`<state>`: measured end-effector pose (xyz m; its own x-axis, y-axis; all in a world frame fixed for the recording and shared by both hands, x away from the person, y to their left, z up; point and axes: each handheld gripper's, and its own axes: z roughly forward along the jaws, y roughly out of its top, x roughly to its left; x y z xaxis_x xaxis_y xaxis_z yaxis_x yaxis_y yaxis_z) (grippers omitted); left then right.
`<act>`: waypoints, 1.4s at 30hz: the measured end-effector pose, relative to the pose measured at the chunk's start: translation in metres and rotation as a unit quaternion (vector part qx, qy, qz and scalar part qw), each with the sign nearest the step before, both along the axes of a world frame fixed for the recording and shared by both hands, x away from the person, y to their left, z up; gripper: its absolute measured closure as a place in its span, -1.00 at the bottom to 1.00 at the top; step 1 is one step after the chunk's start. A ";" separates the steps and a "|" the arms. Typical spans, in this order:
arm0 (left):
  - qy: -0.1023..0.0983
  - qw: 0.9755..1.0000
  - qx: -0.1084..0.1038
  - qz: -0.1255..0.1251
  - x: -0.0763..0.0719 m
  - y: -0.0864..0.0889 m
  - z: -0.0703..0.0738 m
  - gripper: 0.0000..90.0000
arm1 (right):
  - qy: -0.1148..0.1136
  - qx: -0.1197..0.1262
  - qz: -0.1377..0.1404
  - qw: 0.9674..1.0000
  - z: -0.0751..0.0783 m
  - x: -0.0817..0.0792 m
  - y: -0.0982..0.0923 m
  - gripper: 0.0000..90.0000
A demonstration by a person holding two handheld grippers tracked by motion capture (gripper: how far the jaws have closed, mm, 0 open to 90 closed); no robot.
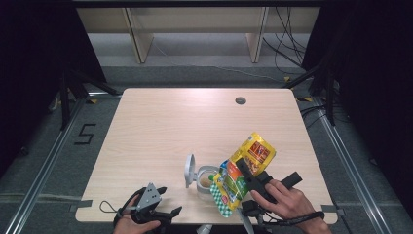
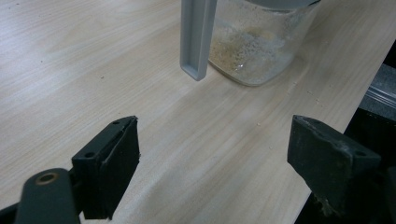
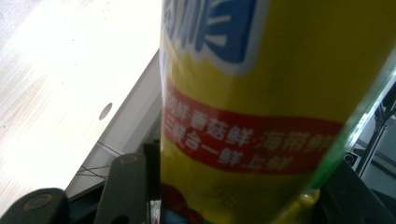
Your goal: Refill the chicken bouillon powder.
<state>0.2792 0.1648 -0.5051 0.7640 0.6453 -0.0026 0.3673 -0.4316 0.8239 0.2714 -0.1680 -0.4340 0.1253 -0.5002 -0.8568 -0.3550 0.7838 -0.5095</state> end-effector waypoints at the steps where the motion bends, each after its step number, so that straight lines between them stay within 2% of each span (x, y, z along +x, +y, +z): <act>1: 0.001 1.000 -0.006 -0.001 0.000 -0.001 0.000 -0.63 | 0.001 0.003 -0.002 1.000 0.000 -0.001 -0.001 0.17; 2: 0.011 1.000 -0.022 0.012 -0.002 -0.005 -0.001 -0.63 | -0.009 0.006 0.003 1.000 -0.001 -0.001 -0.002 0.17; 4: 0.010 1.000 -0.001 0.004 -0.001 -0.004 0.000 -0.63 | -0.011 0.004 0.003 1.000 -0.001 -0.003 -0.004 0.17; 5: 0.011 1.000 -0.013 0.005 -0.001 -0.008 0.000 -0.63 | -0.011 0.005 0.002 1.000 -0.001 -0.003 -0.005 0.17; 7: 0.009 1.000 -0.010 0.003 -0.001 -0.009 -0.001 -0.63 | -0.009 0.000 0.000 1.000 -0.001 -0.004 -0.007 0.17; 8: 0.000 1.000 0.003 -0.007 0.001 -0.008 0.000 -0.63 | -0.013 -0.006 0.001 1.000 0.001 -0.005 -0.007 0.17; 9: 0.014 1.000 -0.006 -0.001 0.000 -0.009 -0.001 -0.63 | -0.006 -0.006 -0.005 1.000 0.001 -0.005 -0.007 0.17; 10: 0.012 1.000 -0.003 0.000 0.000 -0.008 -0.001 -0.63 | -0.013 0.003 -0.001 1.000 0.001 -0.005 -0.007 0.17; 11: 0.000 1.000 0.001 -0.004 0.002 -0.007 0.000 -0.63 | -0.012 0.005 -0.002 1.000 0.001 -0.005 -0.007 0.17; 13: 0.007 1.000 -0.007 0.003 0.001 -0.007 -0.001 -0.63 | -0.014 0.011 0.000 1.000 0.002 -0.005 -0.008 0.17; 14: 0.011 1.000 -0.007 0.003 0.001 -0.008 -0.001 -0.63 | -0.015 -0.004 -0.008 1.000 0.004 -0.006 -0.008 0.17; 16: 0.007 1.000 -0.013 0.001 0.001 -0.009 -0.002 -0.63 | -0.017 -0.002 -0.007 1.000 0.003 -0.005 -0.009 0.17; 17: 0.002 1.000 0.001 -0.005 0.002 -0.007 -0.001 -0.63 | -0.017 -0.007 -0.006 1.000 0.004 -0.005 -0.009 0.18; 18: 0.004 1.000 -0.010 -0.002 0.001 -0.008 -0.001 -0.63 | -0.018 -0.010 -0.005 1.000 0.004 -0.005 -0.009 0.18; 19: 0.005 1.000 -0.011 -0.001 0.001 -0.009 -0.001 -0.63 | -0.008 -0.003 -0.011 1.000 0.003 -0.004 -0.008 0.18; 20: 0.003 1.000 -0.003 -0.005 0.002 -0.007 -0.001 -0.63 | -0.013 0.001 -0.003 1.000 0.000 -0.004 -0.008 0.18; 22: 0.002 1.000 -0.001 -0.004 0.002 -0.007 -0.001 -0.63 | -0.011 -0.013 -0.003 1.000 0.001 -0.005 -0.007 0.18; 25: 0.001 1.000 0.000 -0.004 0.002 -0.007 0.000 -0.63 | -0.012 -0.004 0.000 1.000 0.000 -0.005 -0.006 0.18; 26: 0.001 1.000 0.001 -0.005 0.002 -0.007 0.000 -0.63 | -0.001 -0.003 -0.004 1.000 0.001 -0.005 -0.006 0.18; 27: 0.003 1.000 -0.002 -0.005 0.002 -0.007 -0.001 -0.63 | -0.001 0.004 -0.004 1.000 0.001 -0.005 -0.006 0.18; 32: 0.001 1.000 0.001 -0.005 0.002 -0.007 0.000 -0.63 | -0.012 -0.008 0.001 1.000 0.000 -0.005 -0.006 0.18; 33: 0.007 1.000 -0.003 -0.001 0.002 -0.007 -0.001 -0.63 | -0.002 -0.005 -0.006 1.000 0.001 -0.004 -0.006 0.18; 35: 0.011 1.000 -0.008 0.002 0.001 -0.008 -0.001 -0.63 | -0.006 -0.010 -0.010 1.000 0.002 -0.004 -0.007 0.18; 36: 0.007 1.000 -0.005 -0.002 0.001 -0.008 -0.001 -0.63 | -0.015 -0.008 -0.006 1.000 0.001 -0.005 -0.008 0.18; 38: 0.003 1.000 -0.003 -0.003 0.002 -0.008 -0.001 -0.63 | -0.005 -0.013 -0.011 1.000 0.002 -0.005 -0.007 0.18; 39: 0.005 1.000 -0.011 -0.001 0.001 -0.009 -0.001 -0.63 | -0.004 -0.011 -0.010 1.000 0.002 -0.005 -0.007 0.18; 40: 0.002 1.000 0.001 -0.006 0.002 -0.007 -0.001 -0.63 | -0.004 -0.010 -0.010 1.000 0.002 -0.005 -0.007 0.18; 41: 0.001 1.000 0.002 -0.006 0.002 -0.006 -0.001 -0.63 | -0.004 -0.012 -0.010 1.000 0.002 -0.005 -0.007 0.18; 42: 0.001 1.000 0.002 -0.006 0.002 -0.006 -0.001 -0.63 | -0.003 -0.004 -0.008 1.000 0.001 -0.004 -0.007 0.18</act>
